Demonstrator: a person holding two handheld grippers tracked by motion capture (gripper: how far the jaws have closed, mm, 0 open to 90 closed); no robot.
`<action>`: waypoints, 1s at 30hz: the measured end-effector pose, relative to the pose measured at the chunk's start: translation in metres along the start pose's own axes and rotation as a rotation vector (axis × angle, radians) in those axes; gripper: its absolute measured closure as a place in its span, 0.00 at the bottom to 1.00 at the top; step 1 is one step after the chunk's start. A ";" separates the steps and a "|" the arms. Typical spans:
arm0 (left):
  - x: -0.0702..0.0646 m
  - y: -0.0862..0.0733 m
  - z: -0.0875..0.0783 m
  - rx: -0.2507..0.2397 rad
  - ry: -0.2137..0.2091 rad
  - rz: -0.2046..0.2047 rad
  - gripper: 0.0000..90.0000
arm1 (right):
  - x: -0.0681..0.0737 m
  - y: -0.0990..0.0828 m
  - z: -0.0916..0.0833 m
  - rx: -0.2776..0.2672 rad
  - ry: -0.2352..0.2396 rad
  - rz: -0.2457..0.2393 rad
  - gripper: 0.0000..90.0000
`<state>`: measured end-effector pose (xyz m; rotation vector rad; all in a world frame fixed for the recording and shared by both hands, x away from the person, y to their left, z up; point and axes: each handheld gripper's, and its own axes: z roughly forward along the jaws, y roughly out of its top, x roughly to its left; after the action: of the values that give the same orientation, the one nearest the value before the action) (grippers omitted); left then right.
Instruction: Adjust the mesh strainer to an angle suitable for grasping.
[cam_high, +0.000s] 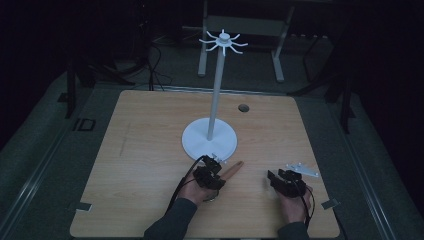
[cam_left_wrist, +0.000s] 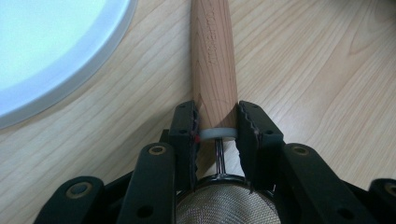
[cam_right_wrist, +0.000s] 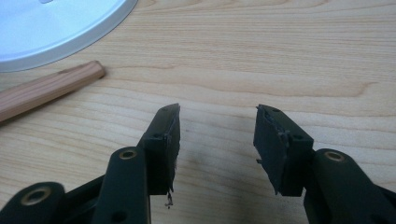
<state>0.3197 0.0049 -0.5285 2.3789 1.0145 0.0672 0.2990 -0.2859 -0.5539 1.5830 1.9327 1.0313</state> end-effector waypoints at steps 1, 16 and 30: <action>0.001 -0.001 -0.001 0.006 0.002 0.004 0.77 | 0.000 0.000 0.000 0.000 0.000 0.000 0.56; 0.014 -0.002 -0.018 0.149 -0.013 0.094 0.77 | 0.002 -0.001 0.002 0.013 0.004 0.000 0.55; 0.011 0.013 -0.007 0.184 -0.010 0.107 0.73 | 0.001 -0.001 0.002 0.016 0.009 0.003 0.55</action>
<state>0.3347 0.0084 -0.5175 2.5965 0.9232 0.0016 0.2995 -0.2843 -0.5555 1.5927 1.9501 1.0280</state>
